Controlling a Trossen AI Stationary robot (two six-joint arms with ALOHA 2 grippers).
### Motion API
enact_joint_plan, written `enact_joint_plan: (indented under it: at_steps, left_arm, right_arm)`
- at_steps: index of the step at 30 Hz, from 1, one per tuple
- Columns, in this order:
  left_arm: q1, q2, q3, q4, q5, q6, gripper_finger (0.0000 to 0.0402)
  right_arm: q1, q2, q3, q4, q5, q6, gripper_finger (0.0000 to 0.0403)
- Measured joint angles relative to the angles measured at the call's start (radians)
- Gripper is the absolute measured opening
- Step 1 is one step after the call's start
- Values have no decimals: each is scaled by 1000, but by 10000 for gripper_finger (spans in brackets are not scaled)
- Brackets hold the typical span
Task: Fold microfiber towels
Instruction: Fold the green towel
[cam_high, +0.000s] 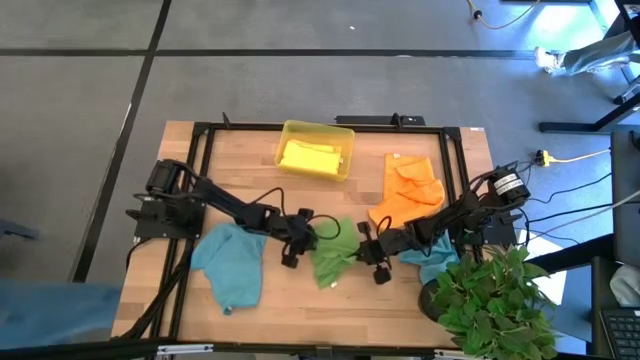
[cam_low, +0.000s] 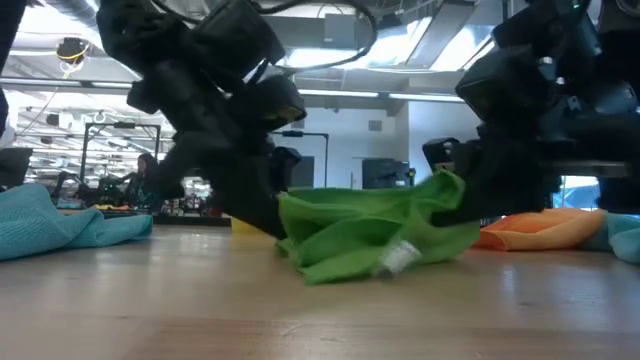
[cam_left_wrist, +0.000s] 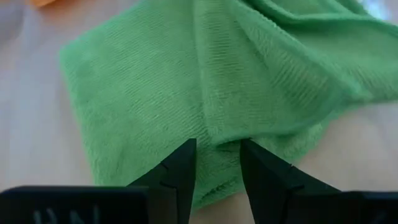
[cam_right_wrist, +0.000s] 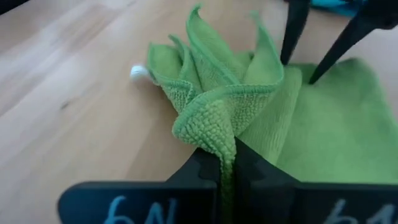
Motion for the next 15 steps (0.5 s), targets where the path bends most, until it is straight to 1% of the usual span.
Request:
enact_joint_plan:
  at_steps: [2,7,12,15]
  left_arm:
    - [-15,4,1,-2,-3,0,116]
    - [-27,7,2,-6,-55,0,116]
    - [3,7,2,-16,-81,-9,116]
    - [28,7,2,-23,-81,-24,116]
  right_arm:
    - [2,0,0,-21,-32,-20,6]
    - [9,0,0,-64,-71,-26,6]
    - [13,0,0,-67,-128,-28,8]
    - [12,0,0,-67,-136,-36,18]
